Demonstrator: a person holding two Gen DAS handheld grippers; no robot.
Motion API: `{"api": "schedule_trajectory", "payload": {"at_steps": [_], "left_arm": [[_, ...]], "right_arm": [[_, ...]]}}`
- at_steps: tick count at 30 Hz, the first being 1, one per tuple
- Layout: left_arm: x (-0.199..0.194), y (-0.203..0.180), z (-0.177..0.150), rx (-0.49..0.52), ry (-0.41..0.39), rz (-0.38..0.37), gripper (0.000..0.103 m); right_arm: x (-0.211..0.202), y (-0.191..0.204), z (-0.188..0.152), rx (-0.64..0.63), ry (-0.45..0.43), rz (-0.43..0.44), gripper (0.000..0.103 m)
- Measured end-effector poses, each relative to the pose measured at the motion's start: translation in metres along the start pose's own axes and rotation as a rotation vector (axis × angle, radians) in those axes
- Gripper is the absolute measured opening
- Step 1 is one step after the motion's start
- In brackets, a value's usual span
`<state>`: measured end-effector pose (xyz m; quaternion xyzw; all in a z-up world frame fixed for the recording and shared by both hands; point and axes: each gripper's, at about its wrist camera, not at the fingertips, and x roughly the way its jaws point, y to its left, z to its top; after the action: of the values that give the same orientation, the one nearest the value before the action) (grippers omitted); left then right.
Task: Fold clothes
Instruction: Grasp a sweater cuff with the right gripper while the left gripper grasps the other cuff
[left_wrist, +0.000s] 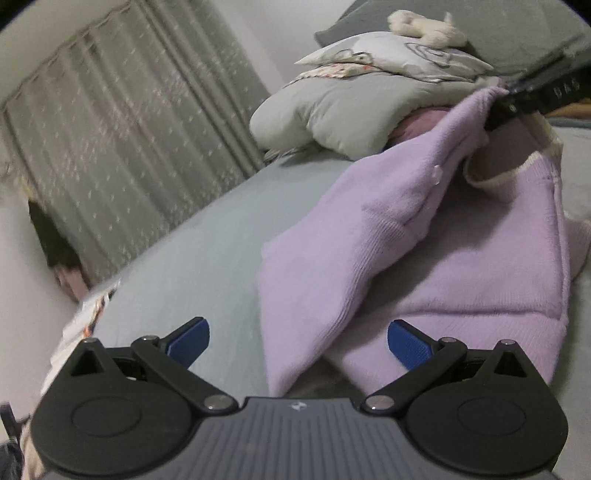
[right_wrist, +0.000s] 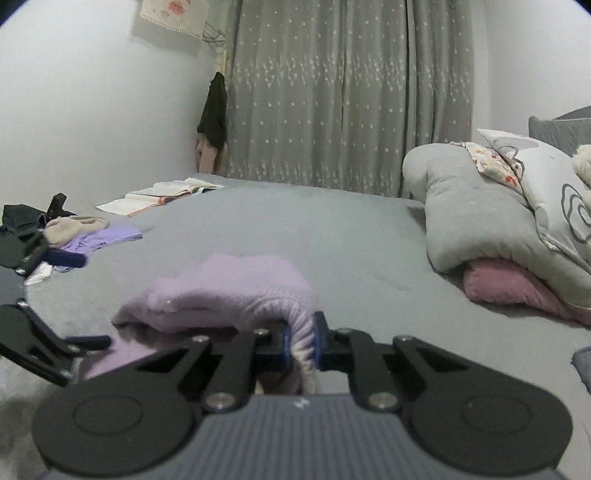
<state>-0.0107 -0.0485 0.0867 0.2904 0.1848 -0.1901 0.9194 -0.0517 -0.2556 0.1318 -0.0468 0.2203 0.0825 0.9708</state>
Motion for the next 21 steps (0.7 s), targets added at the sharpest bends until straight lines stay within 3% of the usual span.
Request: {"api": "schedule_trajectory", "payload": {"at_steps": [6, 8, 10, 15, 19, 21], "left_arm": [[0.012, -0.005, 0.013, -0.021, -0.062, -0.085, 0.102], [0.016, -0.006, 0.017, -0.028, -0.082, -0.113, 0.085], [0.016, -0.010, 0.021, -0.018, -0.082, -0.125, 0.057], [0.021, -0.014, 0.023, -0.035, -0.068, -0.171, 0.020], [0.020, -0.009, 0.025, -0.073, -0.062, -0.163, 0.006], [0.017, -0.001, 0.027, -0.131, -0.071, -0.150, 0.005]], "right_arm": [[0.002, -0.003, -0.002, 0.021, 0.001, 0.008, 0.010], [0.003, -0.001, -0.003, 0.018, -0.003, 0.010, 0.010], [0.003, 0.000, -0.003, 0.011, -0.010, 0.009, 0.010], [-0.001, 0.006, -0.002, -0.012, -0.031, 0.004, 0.010], [-0.005, 0.012, -0.002, -0.049, -0.058, -0.009, 0.010], [-0.010, 0.017, 0.000, -0.068, -0.084, -0.006, 0.010]]}}
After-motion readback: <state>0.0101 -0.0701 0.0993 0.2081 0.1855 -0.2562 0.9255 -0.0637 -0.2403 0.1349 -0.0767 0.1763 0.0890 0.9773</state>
